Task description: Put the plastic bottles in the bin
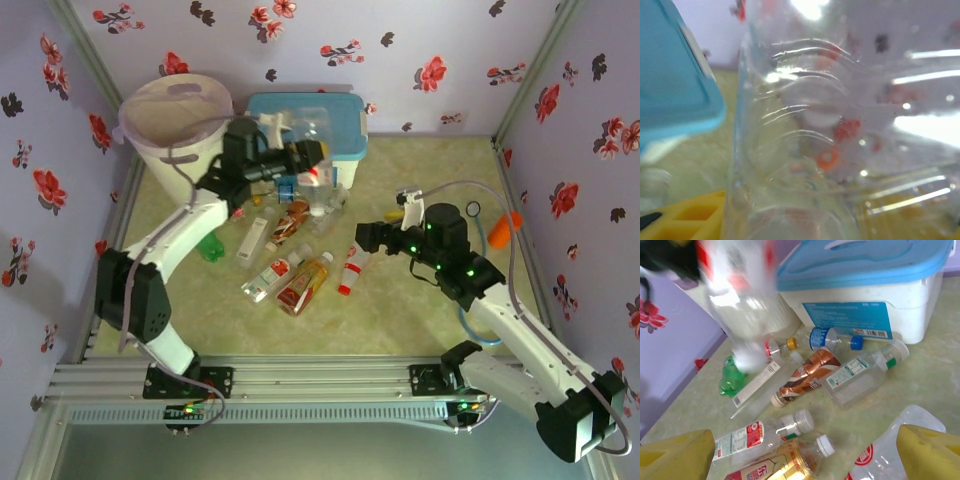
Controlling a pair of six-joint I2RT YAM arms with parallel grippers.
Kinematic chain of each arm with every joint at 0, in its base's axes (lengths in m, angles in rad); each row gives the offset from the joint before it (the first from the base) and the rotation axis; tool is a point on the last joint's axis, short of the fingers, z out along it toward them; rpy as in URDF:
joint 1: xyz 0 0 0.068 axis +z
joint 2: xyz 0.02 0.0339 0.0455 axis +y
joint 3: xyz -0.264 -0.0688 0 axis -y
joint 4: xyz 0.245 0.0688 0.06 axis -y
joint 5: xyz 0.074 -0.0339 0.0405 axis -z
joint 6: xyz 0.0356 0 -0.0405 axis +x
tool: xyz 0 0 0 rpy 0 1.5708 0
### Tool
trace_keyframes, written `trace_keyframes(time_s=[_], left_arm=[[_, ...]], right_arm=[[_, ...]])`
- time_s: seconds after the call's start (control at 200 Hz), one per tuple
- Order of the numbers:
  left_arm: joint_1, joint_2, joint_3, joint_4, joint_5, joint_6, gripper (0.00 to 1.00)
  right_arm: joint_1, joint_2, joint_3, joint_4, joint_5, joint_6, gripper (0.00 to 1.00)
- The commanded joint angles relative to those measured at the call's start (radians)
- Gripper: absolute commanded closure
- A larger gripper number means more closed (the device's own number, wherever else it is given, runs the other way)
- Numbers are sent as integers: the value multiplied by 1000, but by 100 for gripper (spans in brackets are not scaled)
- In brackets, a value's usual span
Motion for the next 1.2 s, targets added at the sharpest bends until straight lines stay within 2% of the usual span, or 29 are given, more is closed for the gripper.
trace_keyframes(time_s=[0.0, 0.075, 0.19, 0.355, 0.535, 0.87, 1.195], left_arm=[[90, -112, 114, -112, -9, 107, 57], [174, -131, 173, -175, -30, 148, 61], [325, -117, 259, -249, -51, 164, 73], [466, -60, 365, -334, -132, 218, 100], [542, 82, 522, -446, -176, 275, 100], [544, 380, 891, -731, -301, 417, 100], [546, 475, 919, -821, -350, 488, 100]], right_arm=[[-10, -12, -27, -28, 23, -1, 6], [-10, 0, -29, -24, 3, 8, 7], [-11, 10, -33, -29, 1, 13, 7], [-11, 7, -47, -29, 14, 24, 7], [-10, -7, -59, -42, 33, 20, 7], [-10, -21, -49, -79, 59, 33, 7], [-11, -33, -53, -91, 84, 26, 6]])
